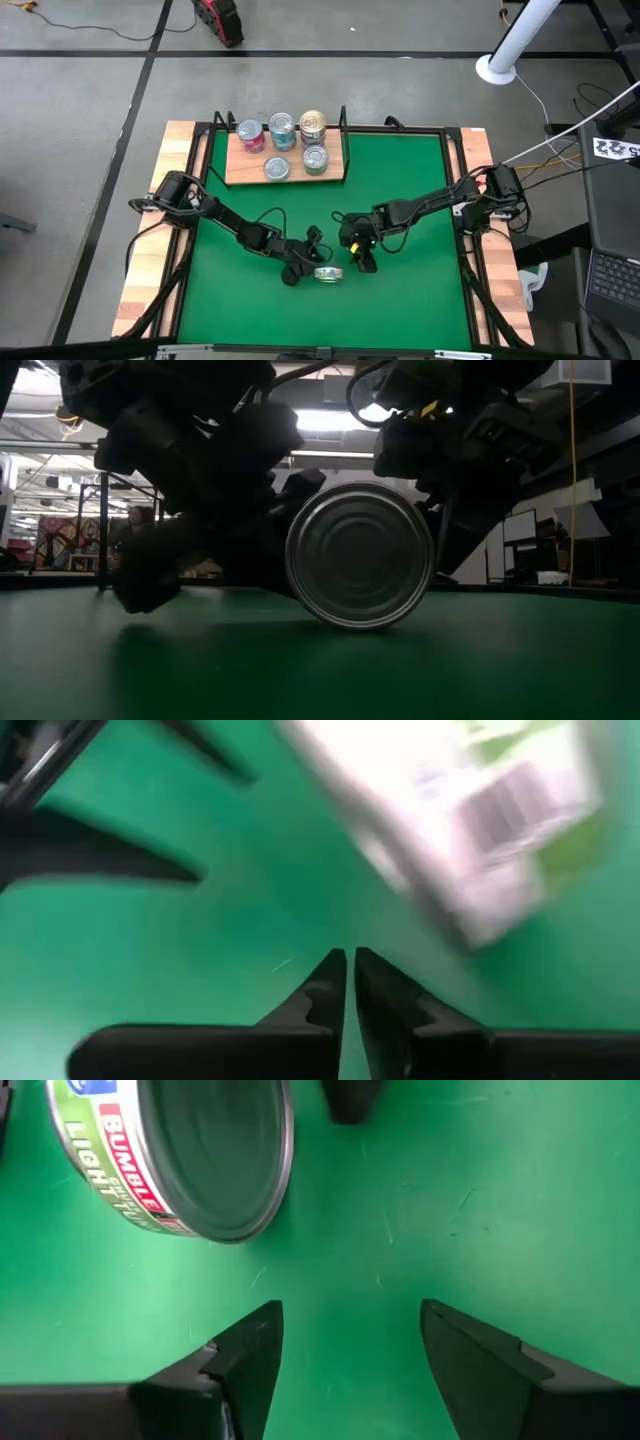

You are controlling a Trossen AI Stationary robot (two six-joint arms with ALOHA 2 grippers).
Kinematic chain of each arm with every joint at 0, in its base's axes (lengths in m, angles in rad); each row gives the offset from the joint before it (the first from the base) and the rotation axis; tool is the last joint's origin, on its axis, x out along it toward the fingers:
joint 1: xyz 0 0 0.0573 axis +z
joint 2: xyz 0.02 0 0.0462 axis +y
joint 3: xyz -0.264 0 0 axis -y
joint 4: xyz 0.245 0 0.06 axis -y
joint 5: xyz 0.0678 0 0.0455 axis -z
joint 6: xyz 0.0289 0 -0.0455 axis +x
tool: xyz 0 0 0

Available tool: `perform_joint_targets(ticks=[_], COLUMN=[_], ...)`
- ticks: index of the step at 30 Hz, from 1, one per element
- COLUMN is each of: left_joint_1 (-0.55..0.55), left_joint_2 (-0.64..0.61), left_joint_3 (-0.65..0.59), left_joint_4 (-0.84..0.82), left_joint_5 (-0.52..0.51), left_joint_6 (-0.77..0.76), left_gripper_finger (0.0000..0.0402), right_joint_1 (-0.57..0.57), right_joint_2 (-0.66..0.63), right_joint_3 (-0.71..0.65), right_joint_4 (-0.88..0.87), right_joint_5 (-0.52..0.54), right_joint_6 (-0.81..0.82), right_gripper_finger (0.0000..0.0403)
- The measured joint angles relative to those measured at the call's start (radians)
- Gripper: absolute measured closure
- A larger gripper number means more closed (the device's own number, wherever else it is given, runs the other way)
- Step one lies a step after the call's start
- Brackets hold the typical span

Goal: Stack canned seafood by type on shelf
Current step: Stack the green white tuna can on top of the other green white tuna can on the shelf

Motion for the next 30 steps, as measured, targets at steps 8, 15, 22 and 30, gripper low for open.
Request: perform_joint_targets(ticks=[8, 15, 22, 30], left_joint_1=[0.003, -0.005, -0.03, -0.07], left_joint_2=[0.0, -0.011, -0.089, -0.223], left_joint_3=[0.0, 0.001, 0.002, 0.002], left_joint_4=[0.002, -0.042, -0.226, -0.322], left_joint_5=[-0.128, -0.136, -0.136, -0.127], left_joint_6=[-0.151, -0.284, -0.551, -0.807], left_gripper_finger=[0.0312, 0.0226, 0.0181, 0.0171], right_joint_1=[0.0, 0.0, 0.0, 0.0], right_joint_2=[0.0, 0.0, 0.0, 0.0], right_joint_3=[0.0, 0.0, -0.001, -0.001], right_joint_4=[-0.001, -0.003, -0.018, -0.024], right_joint_5=[-0.006, -0.006, -0.006, -0.006], right_joint_6=[0.0, -0.001, -0.001, -0.001], right_gripper_finger=[0.0166, 0.0166, 0.0166, 0.0166])
